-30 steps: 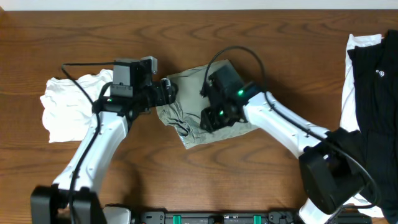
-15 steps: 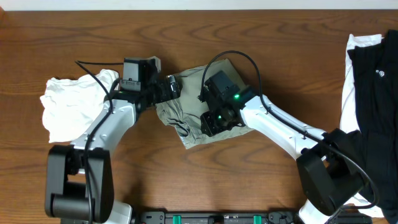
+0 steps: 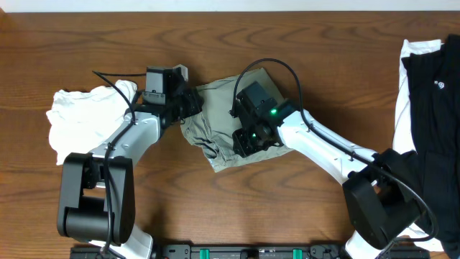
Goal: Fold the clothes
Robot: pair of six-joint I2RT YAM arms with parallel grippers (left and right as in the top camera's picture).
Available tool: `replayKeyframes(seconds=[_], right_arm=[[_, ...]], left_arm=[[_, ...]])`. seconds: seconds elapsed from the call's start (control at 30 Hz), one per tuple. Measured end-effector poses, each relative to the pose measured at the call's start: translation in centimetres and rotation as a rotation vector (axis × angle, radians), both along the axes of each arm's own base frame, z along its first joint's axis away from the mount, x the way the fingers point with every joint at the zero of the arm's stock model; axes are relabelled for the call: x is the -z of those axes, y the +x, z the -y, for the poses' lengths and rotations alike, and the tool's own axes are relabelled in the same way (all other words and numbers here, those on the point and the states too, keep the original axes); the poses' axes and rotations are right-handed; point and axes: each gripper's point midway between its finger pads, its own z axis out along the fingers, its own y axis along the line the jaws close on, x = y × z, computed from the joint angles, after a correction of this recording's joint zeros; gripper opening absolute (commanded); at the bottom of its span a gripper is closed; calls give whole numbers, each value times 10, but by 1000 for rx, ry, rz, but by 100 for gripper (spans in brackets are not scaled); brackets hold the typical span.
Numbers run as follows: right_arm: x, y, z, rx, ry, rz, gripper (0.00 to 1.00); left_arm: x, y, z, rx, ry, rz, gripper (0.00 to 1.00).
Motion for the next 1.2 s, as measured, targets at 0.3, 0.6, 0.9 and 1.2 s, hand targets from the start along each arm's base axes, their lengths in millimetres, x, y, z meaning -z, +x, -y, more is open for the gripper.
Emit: replayKeyframes(seconds=[0.3, 0.6, 0.9, 1.2], right_arm=[[3, 10, 10, 68, -61, 35, 59], [4, 13, 13, 86, -76, 46, 65], [6, 9, 18, 90, -100, 32, 70], [14, -5, 33, 91, -165, -19, 73]], left_arm=[[-39, -13, -14, 4, -112, -1, 6], [-50, -48, -29, -37, -98, -110, 6], [5, -89, -67, -164, 130, -366, 6], [46, -95, -99, -237, 313, -450, 6]])
